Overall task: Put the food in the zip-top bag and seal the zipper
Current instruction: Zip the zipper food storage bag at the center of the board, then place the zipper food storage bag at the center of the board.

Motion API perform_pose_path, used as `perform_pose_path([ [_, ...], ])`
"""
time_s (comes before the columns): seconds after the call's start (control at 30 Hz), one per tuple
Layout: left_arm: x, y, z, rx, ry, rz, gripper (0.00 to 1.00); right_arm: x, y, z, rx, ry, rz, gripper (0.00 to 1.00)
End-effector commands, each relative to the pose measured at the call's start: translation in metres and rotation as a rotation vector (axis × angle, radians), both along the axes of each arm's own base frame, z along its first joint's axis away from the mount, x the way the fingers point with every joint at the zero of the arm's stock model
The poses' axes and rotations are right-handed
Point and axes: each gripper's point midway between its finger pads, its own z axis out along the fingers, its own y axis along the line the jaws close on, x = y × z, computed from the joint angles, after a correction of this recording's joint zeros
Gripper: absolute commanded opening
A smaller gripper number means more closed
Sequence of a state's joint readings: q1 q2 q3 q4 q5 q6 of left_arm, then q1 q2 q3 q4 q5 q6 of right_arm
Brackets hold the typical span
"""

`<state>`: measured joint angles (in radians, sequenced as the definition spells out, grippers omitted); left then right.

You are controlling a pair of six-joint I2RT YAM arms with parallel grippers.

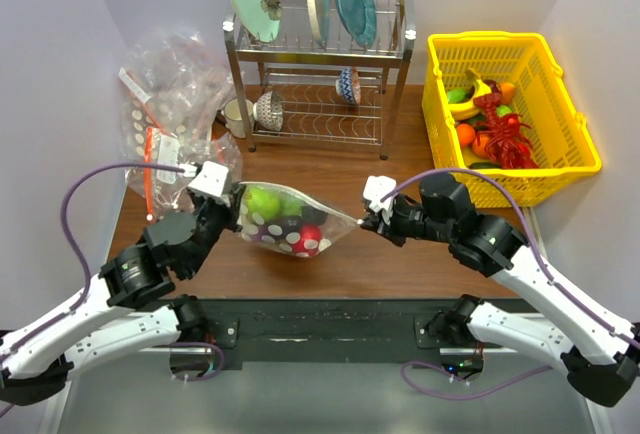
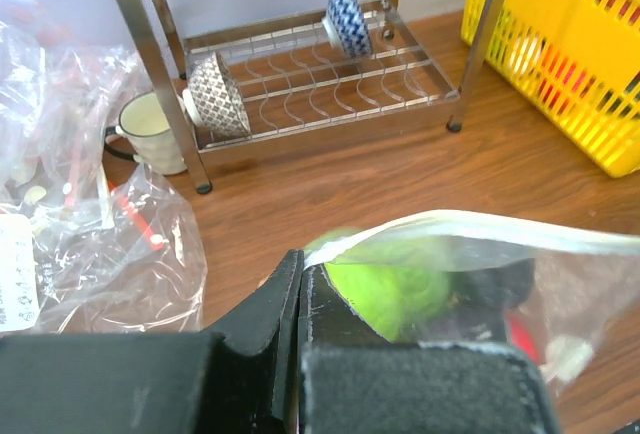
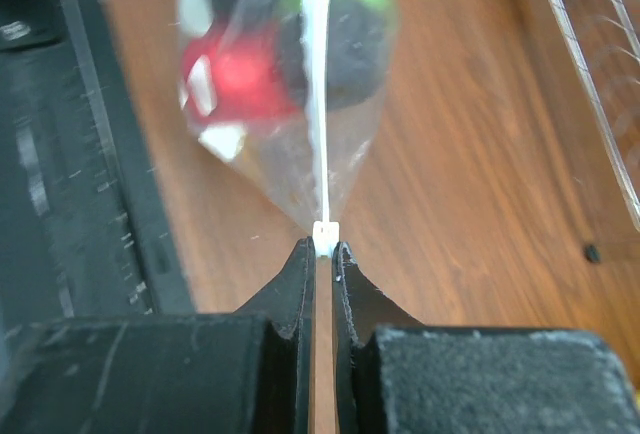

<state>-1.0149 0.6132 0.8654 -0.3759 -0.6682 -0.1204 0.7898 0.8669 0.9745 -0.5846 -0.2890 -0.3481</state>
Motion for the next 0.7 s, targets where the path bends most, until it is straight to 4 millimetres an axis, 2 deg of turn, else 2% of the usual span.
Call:
perform_pose_path([
  [0.0,0.021,-0.031,0.006,-0.001,0.004,0.005,0.0,0.053,0.006,0.053,0.125,-0.12,-0.228,0.0],
  [0.03,0.028,-0.034,0.005,0.022,0.013,0.014,0.0,0.064,0.01,0.049,0.106,-0.112,-0.255,0.0],
  [0.1,0.043,-0.051,0.006,0.066,0.041,-0.015,0.0,0.08,0.011,0.063,0.119,-0.141,-0.313,0.0],
  [0.13,0.055,-0.045,0.007,0.074,0.054,0.012,0.0,0.089,0.012,0.063,0.108,-0.143,-0.342,0.0],
  [0.2,0.072,-0.054,0.013,0.065,0.076,-0.007,0.0,0.11,0.014,0.063,0.089,-0.141,-0.4,0.0],
  [0.23,0.084,-0.044,0.014,0.055,0.074,0.036,0.0,0.117,0.014,0.063,0.085,-0.143,-0.416,0.0],
  [0.27,0.092,-0.045,0.011,0.057,0.078,0.047,0.0,0.128,0.016,0.06,0.077,-0.136,-0.434,0.0],
  [0.3,0.1,-0.045,0.018,0.028,0.049,0.064,0.0,0.139,0.012,0.063,0.095,-0.137,-0.465,0.0],
  [0.37,0.117,-0.04,0.011,0.023,0.054,0.104,0.0,0.156,0.01,0.062,0.114,-0.124,-0.489,0.0],
  [0.4,0.125,-0.042,0.013,0.001,0.042,0.111,0.0,0.17,0.001,0.065,0.144,-0.114,-0.522,0.0],
  [0.43,0.137,-0.038,0.005,-0.003,0.061,0.138,0.0,0.176,0.001,0.064,0.156,-0.1,-0.518,0.0],
  [0.47,0.144,-0.038,0.005,-0.019,0.062,0.146,0.0,0.187,-0.007,0.07,0.168,-0.106,-0.544,0.0],
  [0.5,0.151,-0.041,0.007,-0.041,0.054,0.14,0.0,0.196,-0.006,0.063,0.156,-0.1,-0.551,0.0],
  [0.53,0.163,-0.036,-0.002,-0.055,0.073,0.165,0.0,0.201,-0.007,0.062,0.149,-0.1,-0.56,0.0],
  [0.57,0.17,-0.036,0.003,-0.08,0.057,0.171,0.0,0.209,-0.011,0.07,0.158,-0.113,-0.573,0.0],
  [0.6,0.177,-0.031,-0.001,-0.088,0.066,0.181,0.0,0.216,-0.01,0.062,0.143,-0.098,-0.578,0.0],
  [0.67,0.192,-0.033,-0.006,-0.124,0.073,0.183,0.0,0.227,-0.011,0.066,0.148,-0.102,-0.586,0.0],
])
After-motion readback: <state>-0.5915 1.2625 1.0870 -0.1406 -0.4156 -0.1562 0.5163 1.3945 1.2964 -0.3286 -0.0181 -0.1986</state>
